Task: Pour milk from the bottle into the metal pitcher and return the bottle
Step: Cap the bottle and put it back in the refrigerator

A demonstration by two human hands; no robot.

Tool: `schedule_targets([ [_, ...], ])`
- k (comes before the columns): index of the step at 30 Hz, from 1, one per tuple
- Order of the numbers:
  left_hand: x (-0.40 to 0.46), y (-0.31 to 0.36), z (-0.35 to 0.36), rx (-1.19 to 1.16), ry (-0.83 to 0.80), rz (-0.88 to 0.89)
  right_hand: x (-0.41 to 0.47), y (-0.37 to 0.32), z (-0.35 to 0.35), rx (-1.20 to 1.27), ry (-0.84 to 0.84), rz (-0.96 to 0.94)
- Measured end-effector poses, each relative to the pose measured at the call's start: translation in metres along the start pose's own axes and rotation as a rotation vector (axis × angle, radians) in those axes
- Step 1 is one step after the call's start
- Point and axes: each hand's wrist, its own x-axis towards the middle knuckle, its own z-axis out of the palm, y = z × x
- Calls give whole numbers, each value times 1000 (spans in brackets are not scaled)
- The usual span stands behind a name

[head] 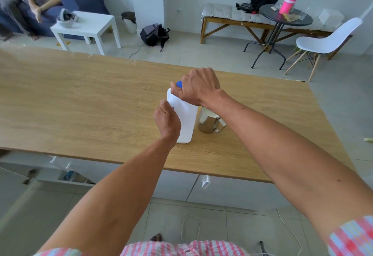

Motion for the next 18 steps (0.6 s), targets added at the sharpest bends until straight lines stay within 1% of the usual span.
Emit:
schedule_targets([
  [7,-2,3,8,28,100,-19,2,-11,6,46,-4,129],
  [10,-4,5,9,20,112,-27,1,-16,5,46,-15,179],
  [14,-6,5,3,-35,32,-23,-3,-16,4,86,-14,221],
  [18,-4,8,-6,-58,-79,-26,-8,-11,6,231,-55,275],
])
